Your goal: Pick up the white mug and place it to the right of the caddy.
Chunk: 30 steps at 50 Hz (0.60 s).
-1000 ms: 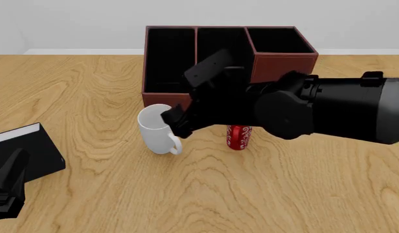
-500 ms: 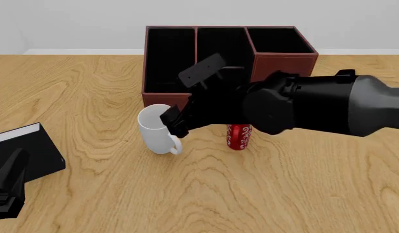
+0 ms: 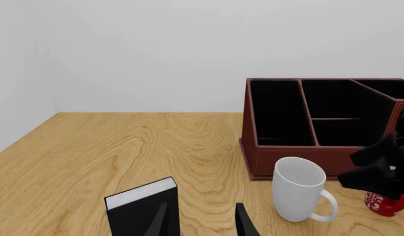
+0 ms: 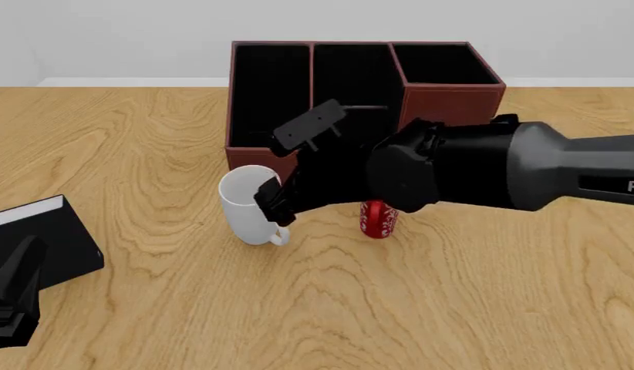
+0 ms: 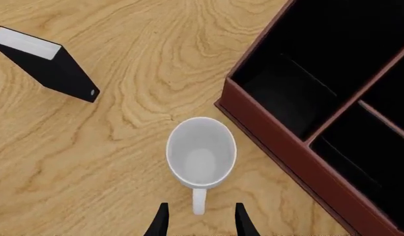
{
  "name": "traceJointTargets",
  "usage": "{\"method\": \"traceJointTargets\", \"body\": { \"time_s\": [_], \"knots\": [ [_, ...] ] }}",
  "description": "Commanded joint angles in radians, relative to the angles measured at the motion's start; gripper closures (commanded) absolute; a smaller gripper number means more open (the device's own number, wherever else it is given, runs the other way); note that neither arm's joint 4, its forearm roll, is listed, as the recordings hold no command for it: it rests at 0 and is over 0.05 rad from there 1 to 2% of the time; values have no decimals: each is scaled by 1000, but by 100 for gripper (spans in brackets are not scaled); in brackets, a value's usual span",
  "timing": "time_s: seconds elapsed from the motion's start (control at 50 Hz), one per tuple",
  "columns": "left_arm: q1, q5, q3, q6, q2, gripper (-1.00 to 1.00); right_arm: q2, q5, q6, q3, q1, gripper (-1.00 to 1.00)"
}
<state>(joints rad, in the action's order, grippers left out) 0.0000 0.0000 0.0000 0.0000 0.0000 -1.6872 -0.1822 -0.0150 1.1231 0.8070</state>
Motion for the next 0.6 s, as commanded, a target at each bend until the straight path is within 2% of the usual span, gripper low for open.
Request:
{"method": "traceJointTargets", "body": {
  "time_s": [0.02, 0.26, 0.6],
  "knots": [
    [0, 0, 0, 0, 0, -100, -24, -11, -5, 7, -9, -100],
    [0, 0, 0, 0, 0, -100, -60, 4, 7, 10, 0, -100],
    [0, 0, 0, 0, 0, -100, -118, -22, 13, 60, 20, -100]
  ]
}}
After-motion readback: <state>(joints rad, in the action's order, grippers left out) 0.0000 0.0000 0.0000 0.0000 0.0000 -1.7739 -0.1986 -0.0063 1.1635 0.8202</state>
